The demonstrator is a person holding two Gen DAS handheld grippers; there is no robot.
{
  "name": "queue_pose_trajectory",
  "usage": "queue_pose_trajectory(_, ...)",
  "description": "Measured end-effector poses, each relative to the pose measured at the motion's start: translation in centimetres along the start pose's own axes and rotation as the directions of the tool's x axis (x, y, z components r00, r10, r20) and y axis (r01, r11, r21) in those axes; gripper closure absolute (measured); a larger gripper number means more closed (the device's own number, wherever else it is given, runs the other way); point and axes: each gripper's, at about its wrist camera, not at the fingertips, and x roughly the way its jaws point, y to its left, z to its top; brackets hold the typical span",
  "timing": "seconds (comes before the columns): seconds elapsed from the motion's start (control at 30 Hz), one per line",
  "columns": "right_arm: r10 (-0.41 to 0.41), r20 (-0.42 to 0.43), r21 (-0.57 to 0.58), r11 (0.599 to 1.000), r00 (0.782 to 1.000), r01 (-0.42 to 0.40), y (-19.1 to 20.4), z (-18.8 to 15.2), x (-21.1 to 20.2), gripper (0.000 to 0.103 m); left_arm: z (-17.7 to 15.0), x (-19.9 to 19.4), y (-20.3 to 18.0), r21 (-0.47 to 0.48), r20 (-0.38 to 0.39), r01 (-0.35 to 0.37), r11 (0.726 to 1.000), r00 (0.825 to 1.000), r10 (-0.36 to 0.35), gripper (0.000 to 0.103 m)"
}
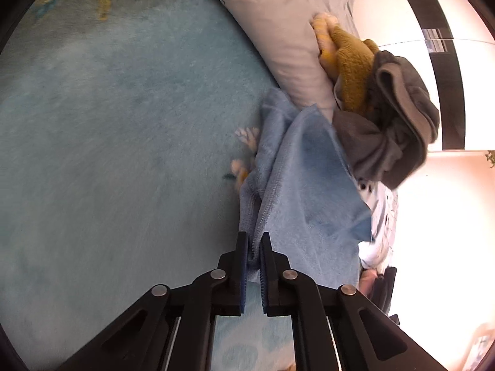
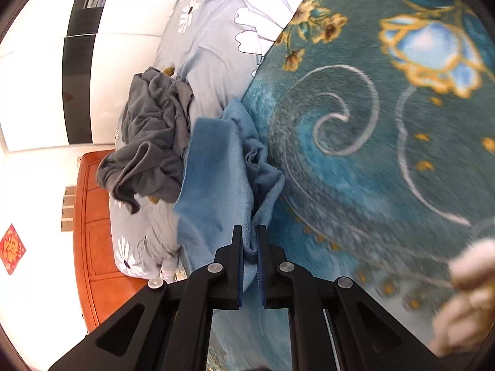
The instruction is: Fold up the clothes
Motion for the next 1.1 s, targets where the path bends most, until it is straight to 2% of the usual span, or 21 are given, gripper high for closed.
queue_pose_trajectory(0.17,-0.048,-0.029,-0.019,0.999,0.998,0.047,-1.7,-3.1,-2.6,0.096,-3.6,-3.7,2.1,0.001,-0.016,-0.02,1.0,1.0,0.02,0.096)
queue_pose_trajectory(0.23,-0.059,-0.041,-0.009,0.998,0.997,0.059,-2.6,-4.2,-3.3,0.096,-5.0,-3.7,2.3,0.009,-0.02,-0.03,0.999,0.999,0.031,0.096)
queue_pose_trajectory(0.27,-0.005,-0.054,0.02,1.0,0.999,0.006,-3.1,-4.7,-3.5,0.096,-5.6,-3.7,2.3,0.014,-0.022,-0.036,0.999,0.999,0.036,0.096)
queue_pose_trajectory(0.4,-0.043,-0.088,0.027,0.999,0.995,0.046,-4.3,-5.3,-3.5,0.096,-6.2,-2.8,2.8,0.008,-0.05,-0.059,0.998,0.997,0.059,0.096)
queue_pose_trajectory(0.53,-0.081,-0.117,0.008,0.997,0.99,0.083,-4.2,-5.2,-3.1,0.094,-5.9,-2.5,2.7,-0.005,-0.069,-0.051,0.999,0.996,0.05,0.095)
queue_pose_trajectory(0.73,-0.18,-0.123,-0.075,0.982,0.976,0.172,-3.4,-4.6,-3.1,0.092,-4.9,-2.3,1.7,0.057,-0.072,-0.075,0.995,0.994,0.08,0.088)
queue_pose_trajectory(0.83,-0.221,-0.097,-0.113,0.971,0.97,0.21,-3.2,-3.6,-3.2,0.078,-3.9,-2.5,0.8,0.103,-0.045,-0.097,0.99,0.994,0.102,0.081)
queue_pose_trajectory(0.9,-0.234,-0.081,-0.129,0.966,0.969,0.223,-3.1,-2.9,-3.3,0.075,-3.1,-2.2,-0.1,0.141,-0.036,-0.101,0.985,0.994,0.107,0.075)
queue_pose_trajectory(0.97,-0.241,-0.072,-0.151,0.962,0.968,0.228,-2.7,-2.0,-2.9,0.075,-2.2,-1.5,-1.3,0.196,-0.029,-0.116,0.974,0.992,0.124,0.07)
queue_pose_trajectory(1.1,-0.23,-0.072,-0.209,0.955,0.97,0.211,-0.7,-0.3,-1.0,0.075,-0.2,0.3,-3.3,0.324,-0.016,-0.17,0.931,0.983,0.185,0.068)
